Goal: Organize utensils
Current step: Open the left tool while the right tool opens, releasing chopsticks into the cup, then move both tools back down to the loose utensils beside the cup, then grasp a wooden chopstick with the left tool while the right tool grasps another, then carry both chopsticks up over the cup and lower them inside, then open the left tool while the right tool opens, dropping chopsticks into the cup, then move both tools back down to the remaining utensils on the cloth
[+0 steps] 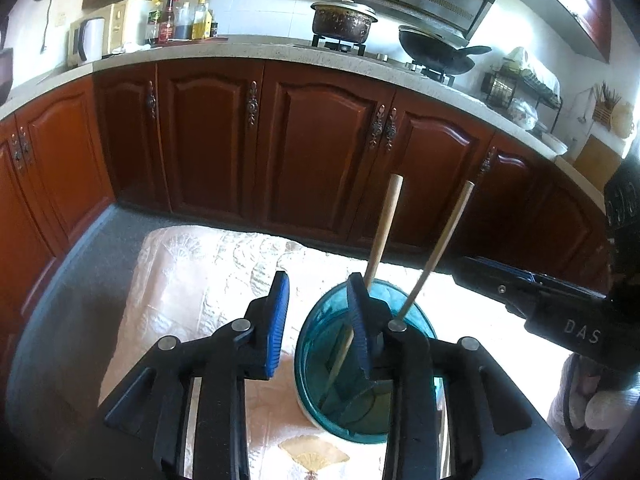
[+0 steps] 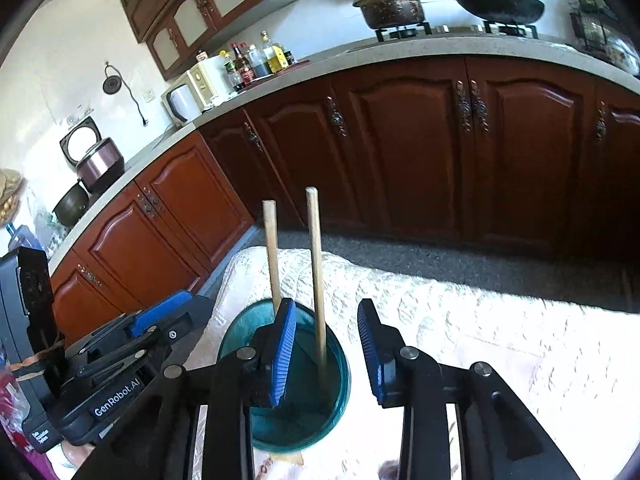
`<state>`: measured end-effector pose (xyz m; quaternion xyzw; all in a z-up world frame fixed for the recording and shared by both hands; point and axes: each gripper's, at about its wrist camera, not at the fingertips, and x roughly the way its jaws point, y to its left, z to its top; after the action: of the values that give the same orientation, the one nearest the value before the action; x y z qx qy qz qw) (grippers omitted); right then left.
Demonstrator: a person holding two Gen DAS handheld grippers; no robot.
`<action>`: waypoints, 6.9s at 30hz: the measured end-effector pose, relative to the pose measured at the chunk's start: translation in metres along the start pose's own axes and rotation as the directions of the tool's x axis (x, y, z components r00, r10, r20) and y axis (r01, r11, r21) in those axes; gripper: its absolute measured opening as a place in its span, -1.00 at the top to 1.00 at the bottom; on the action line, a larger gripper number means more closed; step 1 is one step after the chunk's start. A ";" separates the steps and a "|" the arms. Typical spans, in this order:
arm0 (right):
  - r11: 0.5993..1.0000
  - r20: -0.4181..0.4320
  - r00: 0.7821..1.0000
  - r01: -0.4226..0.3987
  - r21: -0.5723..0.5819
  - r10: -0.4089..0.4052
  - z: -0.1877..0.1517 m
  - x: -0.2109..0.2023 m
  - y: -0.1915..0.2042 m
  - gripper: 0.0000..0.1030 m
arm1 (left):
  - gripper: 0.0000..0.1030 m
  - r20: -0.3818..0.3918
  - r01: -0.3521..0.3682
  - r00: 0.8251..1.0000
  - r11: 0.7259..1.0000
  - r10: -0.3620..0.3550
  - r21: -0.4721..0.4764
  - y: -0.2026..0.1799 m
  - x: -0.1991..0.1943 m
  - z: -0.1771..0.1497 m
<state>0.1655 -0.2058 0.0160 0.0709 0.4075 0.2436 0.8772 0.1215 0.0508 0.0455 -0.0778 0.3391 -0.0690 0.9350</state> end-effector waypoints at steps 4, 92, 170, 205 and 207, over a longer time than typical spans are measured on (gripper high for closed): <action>1.000 -0.006 1.000 0.013 0.000 -0.013 -0.019 -0.020 -0.006 0.35 | 0.30 0.007 0.021 1.000 1.000 -0.021 0.004 -0.006 -0.015 -0.007; 0.960 -0.188 0.981 0.098 0.264 -0.049 -0.144 -0.018 -0.142 0.61 | 0.88 -0.419 0.238 0.896 0.956 -0.147 0.173 -0.163 0.089 -0.110; 0.991 0.055 0.993 -0.099 -0.087 0.104 0.029 -0.013 0.024 0.90 | 0.88 0.346 0.042 0.936 0.995 -0.069 0.086 -0.004 0.026 0.050; 0.994 -0.020 0.999 -0.037 0.107 0.040 -0.029 -0.039 -0.009 0.36 | -0.04 0.140 0.070 0.987 0.994 -0.081 0.082 -0.012 -0.034 -0.028; 0.993 -0.017 0.999 -0.034 0.111 0.036 -0.037 -0.047 -0.011 0.36 | -0.06 0.127 0.067 0.989 0.994 -0.079 0.091 -0.017 -0.039 -0.035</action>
<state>0.1154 -0.2408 0.0204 0.1241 0.4274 0.2368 0.8636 0.0683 0.0374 0.0465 -0.0542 0.2711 -0.1126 0.9544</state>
